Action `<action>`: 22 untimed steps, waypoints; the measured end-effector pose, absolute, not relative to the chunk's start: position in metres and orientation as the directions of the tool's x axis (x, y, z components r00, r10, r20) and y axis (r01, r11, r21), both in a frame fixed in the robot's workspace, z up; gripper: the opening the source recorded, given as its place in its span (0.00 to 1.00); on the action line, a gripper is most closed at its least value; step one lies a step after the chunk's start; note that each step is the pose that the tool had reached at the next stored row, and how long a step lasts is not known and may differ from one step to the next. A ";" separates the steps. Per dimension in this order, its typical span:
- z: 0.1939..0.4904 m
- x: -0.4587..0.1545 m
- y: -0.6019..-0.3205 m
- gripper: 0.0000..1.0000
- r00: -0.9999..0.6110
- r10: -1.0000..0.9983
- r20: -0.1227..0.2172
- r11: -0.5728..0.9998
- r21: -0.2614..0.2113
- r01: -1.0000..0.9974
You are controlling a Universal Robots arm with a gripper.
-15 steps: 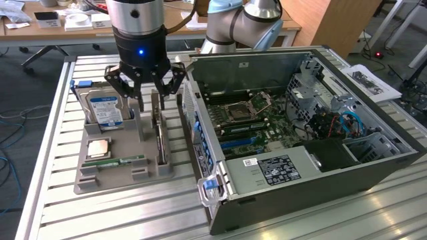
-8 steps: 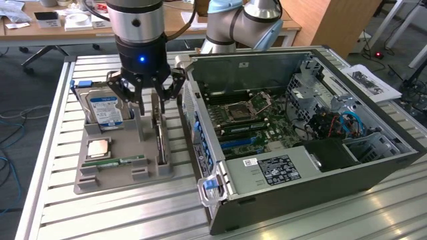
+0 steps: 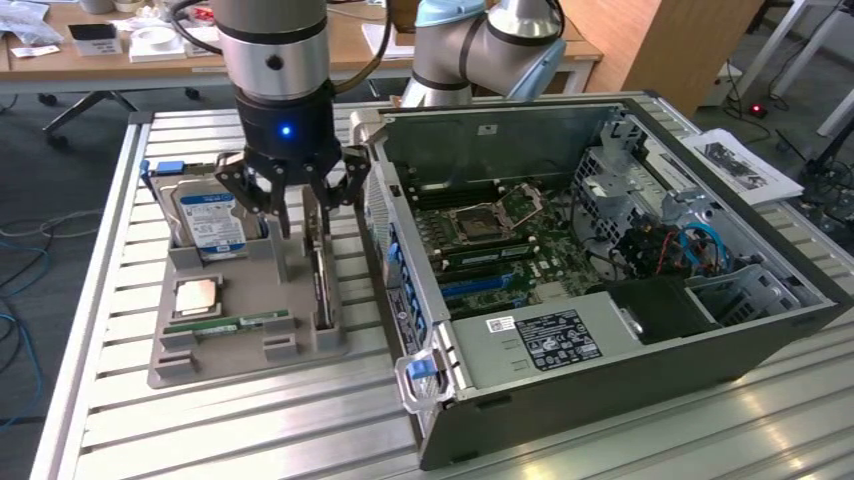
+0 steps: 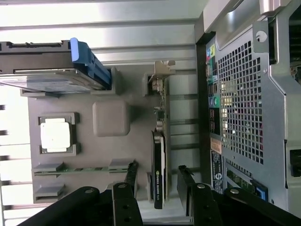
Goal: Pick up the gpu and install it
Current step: 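Pick up the gpu and move the gpu toward the slot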
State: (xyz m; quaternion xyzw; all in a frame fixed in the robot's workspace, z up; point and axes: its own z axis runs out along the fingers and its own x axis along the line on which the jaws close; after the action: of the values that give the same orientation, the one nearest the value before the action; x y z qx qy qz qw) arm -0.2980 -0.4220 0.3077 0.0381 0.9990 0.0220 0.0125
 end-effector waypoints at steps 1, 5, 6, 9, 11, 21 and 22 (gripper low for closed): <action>0.306 -0.298 -0.422 0.47 -0.997 0.077 -0.023 0.996 0.045 0.076; 0.301 -0.298 -0.422 0.47 -0.997 0.077 -0.023 0.996 0.045 0.076; 0.300 -0.298 -0.422 0.47 -0.997 0.077 -0.023 0.996 0.045 0.076; 0.297 -0.298 -0.422 0.47 -0.997 0.077 -0.023 0.996 0.045 0.076; 0.294 -0.298 -0.422 0.47 -0.997 0.077 -0.023 0.996 0.045 0.076; 0.287 -0.298 -0.422 0.47 -0.997 0.078 -0.023 0.996 0.045 0.077; 0.287 -0.298 -0.422 0.47 -0.997 0.078 -0.023 0.996 0.045 0.077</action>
State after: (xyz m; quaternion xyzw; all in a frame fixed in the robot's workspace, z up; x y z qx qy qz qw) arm -0.2980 -0.4220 0.2868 0.0386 0.9989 0.0219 0.0124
